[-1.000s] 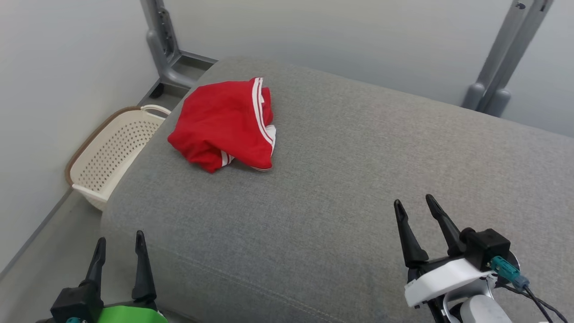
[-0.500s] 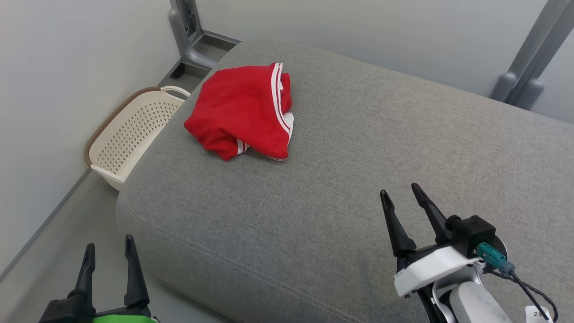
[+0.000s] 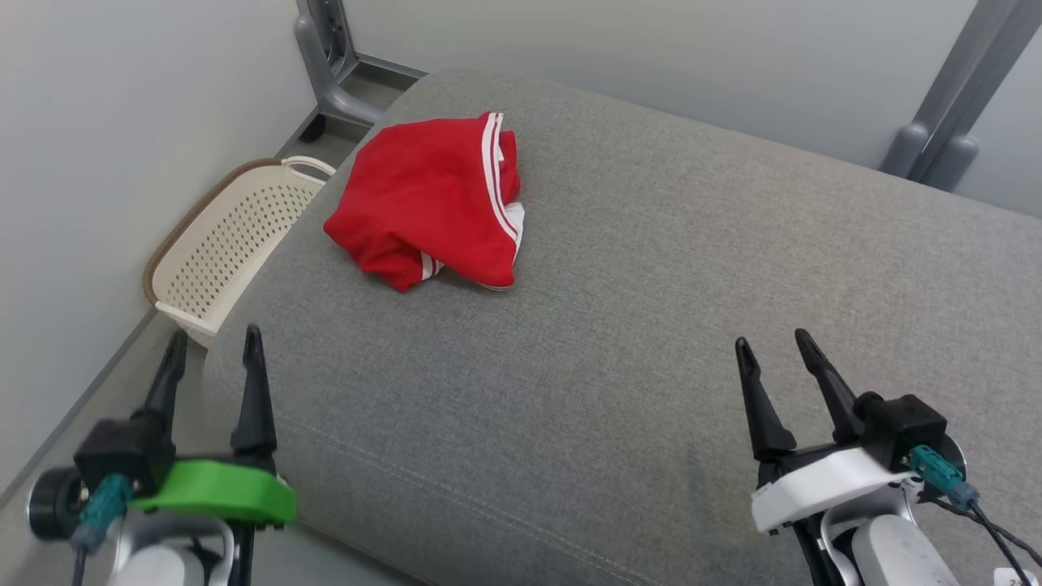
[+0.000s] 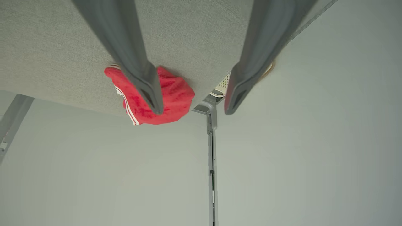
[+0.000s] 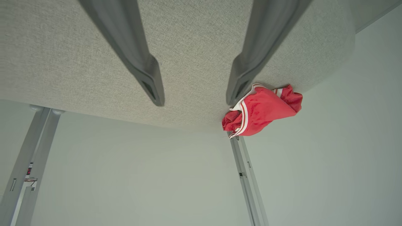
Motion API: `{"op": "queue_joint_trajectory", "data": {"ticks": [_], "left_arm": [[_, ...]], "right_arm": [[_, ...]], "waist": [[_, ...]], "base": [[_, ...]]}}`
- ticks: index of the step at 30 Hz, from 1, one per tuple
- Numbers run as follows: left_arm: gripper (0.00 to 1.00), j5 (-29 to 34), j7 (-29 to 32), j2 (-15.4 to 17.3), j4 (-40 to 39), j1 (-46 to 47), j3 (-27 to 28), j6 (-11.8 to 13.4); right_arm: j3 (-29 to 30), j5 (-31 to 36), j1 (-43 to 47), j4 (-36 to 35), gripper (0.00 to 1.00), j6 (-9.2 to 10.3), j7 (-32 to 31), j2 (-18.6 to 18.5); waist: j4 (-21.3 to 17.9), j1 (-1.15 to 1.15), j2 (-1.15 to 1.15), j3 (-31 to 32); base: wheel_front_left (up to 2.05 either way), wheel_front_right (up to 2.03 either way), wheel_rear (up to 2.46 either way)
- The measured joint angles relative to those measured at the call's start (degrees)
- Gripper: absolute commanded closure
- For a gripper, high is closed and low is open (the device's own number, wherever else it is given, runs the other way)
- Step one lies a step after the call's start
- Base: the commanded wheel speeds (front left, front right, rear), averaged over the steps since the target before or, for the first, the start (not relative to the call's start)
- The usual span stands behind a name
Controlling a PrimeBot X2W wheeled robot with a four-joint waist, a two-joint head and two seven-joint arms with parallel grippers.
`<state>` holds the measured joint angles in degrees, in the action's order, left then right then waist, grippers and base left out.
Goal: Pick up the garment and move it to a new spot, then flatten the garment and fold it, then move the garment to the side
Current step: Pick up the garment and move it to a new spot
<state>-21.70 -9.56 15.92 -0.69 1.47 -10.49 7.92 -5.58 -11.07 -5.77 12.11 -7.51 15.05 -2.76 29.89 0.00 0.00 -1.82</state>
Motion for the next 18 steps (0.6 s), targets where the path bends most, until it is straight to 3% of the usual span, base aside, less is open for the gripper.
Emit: {"op": "queue_joint_trajectory", "data": {"ticks": [8,18], "left_arm": [[0.00,-0.6,6.8,1.9,7.4,18.4,-1.2,-4.2],[0.00,-2.4,5.8,-3.0,30.2,36.1,-2.2,-5.8]], "right_arm": [[1.8,2.7,0.3,-4.1,0.00,-0.01,-1.0,0.1],[4.2,7.1,-2.5,-10.5,0.00,0.00,-4.5,0.0]], "waist": [[-2.0,0.00,0.00,-2.4],[-8.0,0.00,0.00,-9.6]], "base": [[0.00,0.00,0.00],[0.00,0.00,0.00]]}}
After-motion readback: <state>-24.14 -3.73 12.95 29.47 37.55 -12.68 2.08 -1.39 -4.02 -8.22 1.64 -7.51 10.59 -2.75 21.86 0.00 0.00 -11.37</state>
